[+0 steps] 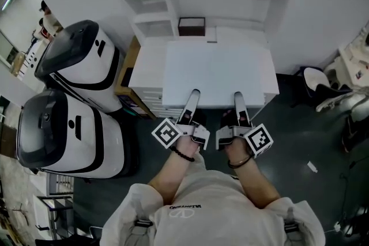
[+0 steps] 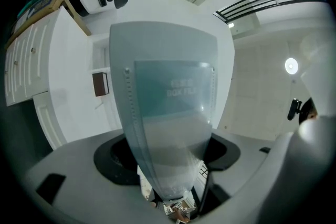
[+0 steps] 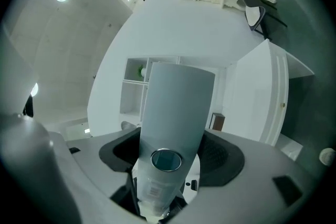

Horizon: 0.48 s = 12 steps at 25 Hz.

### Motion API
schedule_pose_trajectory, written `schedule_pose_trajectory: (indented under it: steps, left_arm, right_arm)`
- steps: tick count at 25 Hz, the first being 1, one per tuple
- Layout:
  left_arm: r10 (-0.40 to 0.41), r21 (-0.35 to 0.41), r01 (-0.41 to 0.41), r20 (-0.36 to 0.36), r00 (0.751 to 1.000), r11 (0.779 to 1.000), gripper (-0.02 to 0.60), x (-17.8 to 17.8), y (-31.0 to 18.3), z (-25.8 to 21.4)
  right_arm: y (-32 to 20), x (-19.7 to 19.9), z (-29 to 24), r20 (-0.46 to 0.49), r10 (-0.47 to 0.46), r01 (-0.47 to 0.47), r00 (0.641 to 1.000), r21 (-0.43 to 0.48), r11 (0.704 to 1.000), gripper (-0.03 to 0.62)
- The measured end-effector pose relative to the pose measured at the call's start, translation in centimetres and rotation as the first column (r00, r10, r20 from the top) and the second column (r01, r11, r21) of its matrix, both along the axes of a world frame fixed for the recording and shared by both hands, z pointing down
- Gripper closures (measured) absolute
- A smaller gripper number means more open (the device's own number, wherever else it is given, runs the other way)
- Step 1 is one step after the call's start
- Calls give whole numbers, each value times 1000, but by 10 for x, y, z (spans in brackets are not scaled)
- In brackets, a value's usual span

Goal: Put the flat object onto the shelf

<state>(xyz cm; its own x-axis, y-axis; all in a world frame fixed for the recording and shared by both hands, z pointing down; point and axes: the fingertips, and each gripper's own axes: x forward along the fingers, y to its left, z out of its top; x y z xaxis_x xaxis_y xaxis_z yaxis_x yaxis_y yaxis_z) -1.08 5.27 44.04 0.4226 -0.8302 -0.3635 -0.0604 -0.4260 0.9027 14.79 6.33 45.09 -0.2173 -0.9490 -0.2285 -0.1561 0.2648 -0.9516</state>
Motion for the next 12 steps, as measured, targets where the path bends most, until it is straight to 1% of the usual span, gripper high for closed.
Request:
schedule_pose_trajectory:
  steps: [4, 8, 12]
  left_arm:
    - [15, 7, -15, -4, 1000, 1000, 262, -5, -42, 0]
    - [31, 11, -31, -30, 999, 999, 262, -12, -86, -4]
    - [42, 19, -41, -35, 999, 999, 262, -26, -131, -9]
  right_arm:
    - [-39, -3, -2, -21, 23, -23, 1000, 4, 1000, 272]
    - [-82, -11, -8, -45, 36, -36, 998, 14, 999, 272]
    - [-124, -25, -16, -42, 48, -47, 998, 26, 999, 272]
